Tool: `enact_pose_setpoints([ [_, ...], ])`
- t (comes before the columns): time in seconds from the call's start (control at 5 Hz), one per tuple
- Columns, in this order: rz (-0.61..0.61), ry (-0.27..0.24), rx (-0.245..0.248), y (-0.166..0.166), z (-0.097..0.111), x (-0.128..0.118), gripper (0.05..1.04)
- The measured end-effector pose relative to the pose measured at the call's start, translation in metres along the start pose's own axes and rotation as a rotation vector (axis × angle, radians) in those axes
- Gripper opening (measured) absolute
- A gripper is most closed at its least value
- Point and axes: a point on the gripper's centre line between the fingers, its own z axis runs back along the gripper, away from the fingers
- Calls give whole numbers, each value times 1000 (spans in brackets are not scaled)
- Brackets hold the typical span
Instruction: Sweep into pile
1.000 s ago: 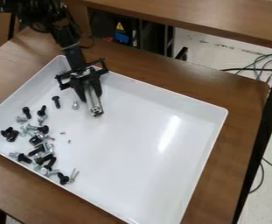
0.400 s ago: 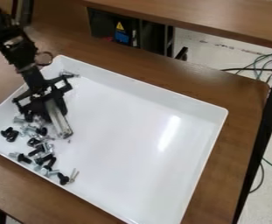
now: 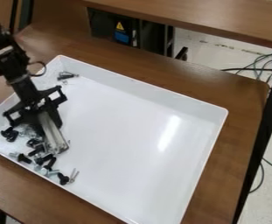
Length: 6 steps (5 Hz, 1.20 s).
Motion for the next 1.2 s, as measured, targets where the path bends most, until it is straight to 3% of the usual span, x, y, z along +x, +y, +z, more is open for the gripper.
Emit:
enact_pose_setpoints([
  [0.2,-69,-14,3,-14,5,-8,362],
  [0.6,-428,-15,118,-112,-7,-66,362],
  [0.8,-519,76,191,-131,-44,-89,362],
  [1.2,-569,125,244,-137,-66,-107,362],
])
